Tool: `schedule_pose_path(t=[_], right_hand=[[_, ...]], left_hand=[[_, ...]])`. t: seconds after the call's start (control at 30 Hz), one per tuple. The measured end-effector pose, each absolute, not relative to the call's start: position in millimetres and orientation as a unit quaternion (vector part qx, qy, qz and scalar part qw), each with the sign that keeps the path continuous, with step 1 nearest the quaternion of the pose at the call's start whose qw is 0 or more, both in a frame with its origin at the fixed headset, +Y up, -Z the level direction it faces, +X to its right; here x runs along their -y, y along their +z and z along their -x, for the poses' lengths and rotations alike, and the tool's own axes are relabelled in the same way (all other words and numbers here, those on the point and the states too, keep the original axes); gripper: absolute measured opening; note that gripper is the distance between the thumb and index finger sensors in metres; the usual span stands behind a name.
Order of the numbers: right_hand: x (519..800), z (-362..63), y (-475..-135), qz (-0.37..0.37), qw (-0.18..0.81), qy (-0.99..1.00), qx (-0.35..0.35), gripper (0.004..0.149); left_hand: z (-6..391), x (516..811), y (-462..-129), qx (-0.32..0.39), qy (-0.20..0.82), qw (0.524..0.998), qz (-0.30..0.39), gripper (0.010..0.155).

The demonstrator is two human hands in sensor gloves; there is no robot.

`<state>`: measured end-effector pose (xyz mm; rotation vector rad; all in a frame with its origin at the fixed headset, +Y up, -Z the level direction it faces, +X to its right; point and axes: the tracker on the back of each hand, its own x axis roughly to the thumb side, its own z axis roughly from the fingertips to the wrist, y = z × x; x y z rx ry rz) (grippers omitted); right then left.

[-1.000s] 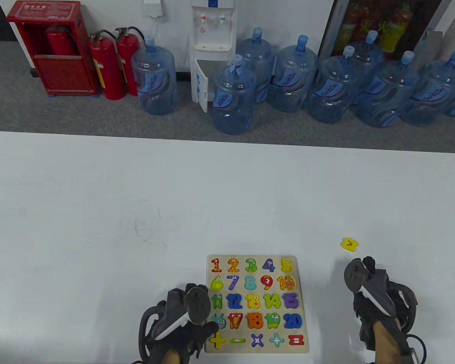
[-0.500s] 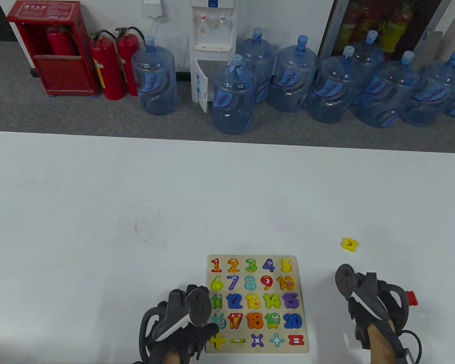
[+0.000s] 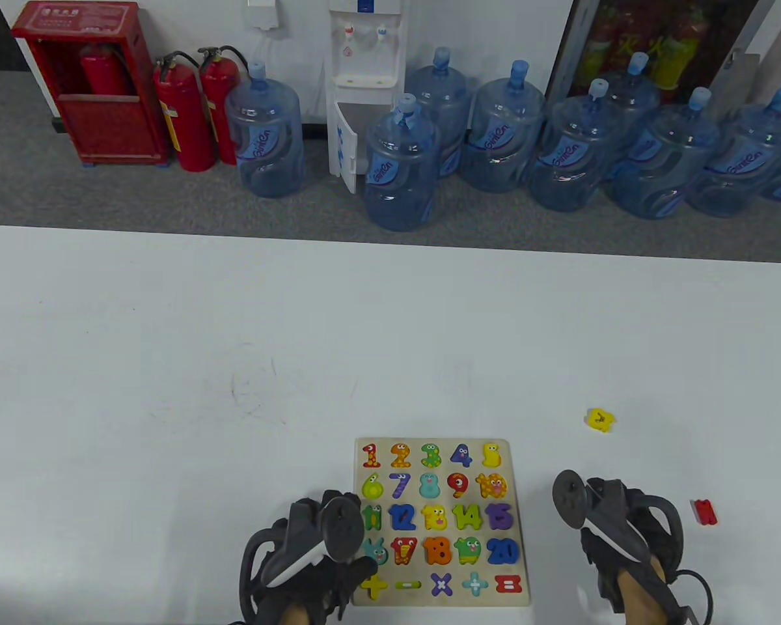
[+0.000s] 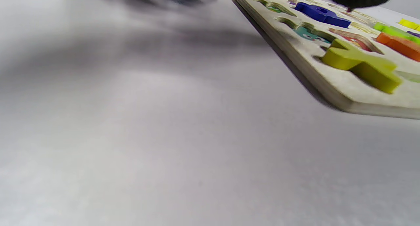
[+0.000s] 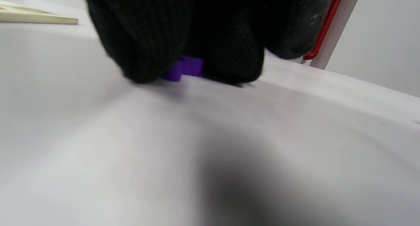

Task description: Hold math block puzzle and insert math blocks into matching slots

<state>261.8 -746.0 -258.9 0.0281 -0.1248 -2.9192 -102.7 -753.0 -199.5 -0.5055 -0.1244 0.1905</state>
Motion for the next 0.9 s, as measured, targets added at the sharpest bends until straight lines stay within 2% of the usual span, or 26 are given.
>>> schedule_pose_path(t=[0.33, 0.63, 0.9], right_hand=[[732, -238, -250, 0.051, 0.064, -0.997, 0.015, 0.050], [722, -165, -217, 0.199, 0.089, -0.976, -0.023, 0.050], [723, -122, -189, 0.280, 0.125, -0.951, -0.032, 0.049]], left_hand=[[103, 753, -199, 0.062, 0.094, 0.962, 0.250, 0.085], [103, 753, -199, 0.060, 0.093, 0.962, 0.250, 0.085], [103, 752, -199, 0.060, 0.092, 0.962, 0.252, 0.085]])
